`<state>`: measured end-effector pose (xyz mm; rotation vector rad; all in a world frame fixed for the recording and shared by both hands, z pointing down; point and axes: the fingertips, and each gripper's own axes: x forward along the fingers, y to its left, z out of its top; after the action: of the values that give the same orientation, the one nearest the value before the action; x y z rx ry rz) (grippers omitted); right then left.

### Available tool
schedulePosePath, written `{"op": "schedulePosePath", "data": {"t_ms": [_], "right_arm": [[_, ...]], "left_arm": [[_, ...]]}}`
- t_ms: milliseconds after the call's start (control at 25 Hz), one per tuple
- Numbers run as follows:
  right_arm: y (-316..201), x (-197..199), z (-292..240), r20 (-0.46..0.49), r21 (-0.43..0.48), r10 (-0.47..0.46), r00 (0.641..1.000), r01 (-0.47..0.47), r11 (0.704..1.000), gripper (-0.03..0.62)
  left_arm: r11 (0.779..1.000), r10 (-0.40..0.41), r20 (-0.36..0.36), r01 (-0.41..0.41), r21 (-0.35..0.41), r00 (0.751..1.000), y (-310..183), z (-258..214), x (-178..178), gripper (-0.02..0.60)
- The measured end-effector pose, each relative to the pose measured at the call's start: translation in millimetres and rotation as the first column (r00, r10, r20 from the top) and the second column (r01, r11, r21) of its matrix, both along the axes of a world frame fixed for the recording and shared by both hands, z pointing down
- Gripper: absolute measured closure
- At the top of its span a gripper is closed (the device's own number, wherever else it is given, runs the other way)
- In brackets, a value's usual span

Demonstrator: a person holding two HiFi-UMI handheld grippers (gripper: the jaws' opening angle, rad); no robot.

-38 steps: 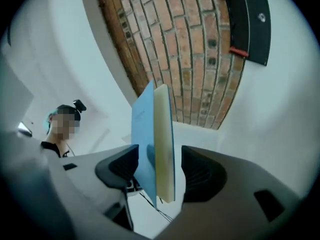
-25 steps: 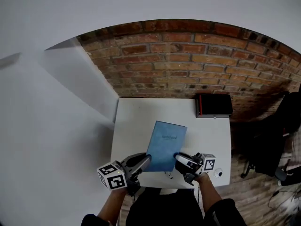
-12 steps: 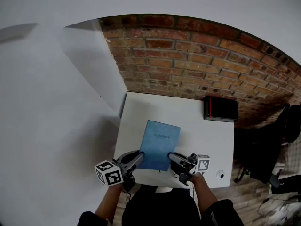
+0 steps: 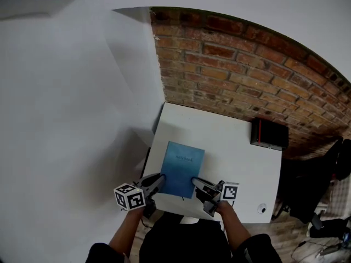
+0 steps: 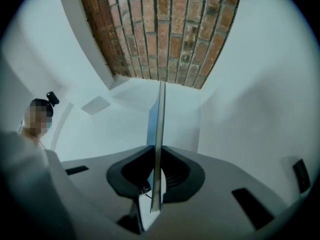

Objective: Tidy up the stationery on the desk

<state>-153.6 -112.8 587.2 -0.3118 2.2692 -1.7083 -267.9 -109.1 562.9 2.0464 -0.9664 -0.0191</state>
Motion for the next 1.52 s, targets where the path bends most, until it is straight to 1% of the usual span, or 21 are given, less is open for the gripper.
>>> {"op": "schedulePosePath", "data": {"t_ms": [200, 280, 400, 600, 800, 1120, 1520], "right_arm": [[4, -27, 25, -0.076, -0.051, -0.005, 0.997, 0.001, 0.999, 0.536], [5, -31, 38, -0.125, -0.068, -0.006, 0.992, -0.003, 0.998, 0.536], [5, -33, 55, -0.209, -0.080, -0.004, 0.978, -0.013, 0.997, 0.536], [7, -38, 75, -0.301, -0.097, -0.010, 0.954, -0.021, 0.995, 0.536], [4, -43, 98, -0.386, -0.128, -0.005, 0.922, -0.048, 0.991, 0.536], [2, -48, 126, -0.473, -0.188, -0.019, 0.881, -0.080, 0.979, 0.536], [-2, -49, 147, -0.536, -0.236, -0.053, 0.842, -0.090, 0.967, 0.536]], "left_arm": [[0.999, -0.033, 0.001, 0.033, -0.040, 0.999, 3, 34, -25, 0.520], [0.998, -0.046, 0.022, 0.047, -0.045, 0.999, 3, 46, -31, 0.518], [0.997, -0.055, 0.063, 0.058, -0.055, 0.996, 3, 60, -36, 0.515], [0.995, -0.040, 0.132, 0.052, -0.088, 0.990, 4, 89, -40, 0.509], [0.988, -0.052, 0.151, 0.072, -0.137, 0.987, 2, 114, -45, 0.508], [0.976, -0.046, 0.195, 0.086, -0.200, 0.980, -3, 144, -49, 0.508], [0.961, -0.045, 0.220, 0.103, -0.258, 0.974, -5, 171, -49, 0.508]]}}
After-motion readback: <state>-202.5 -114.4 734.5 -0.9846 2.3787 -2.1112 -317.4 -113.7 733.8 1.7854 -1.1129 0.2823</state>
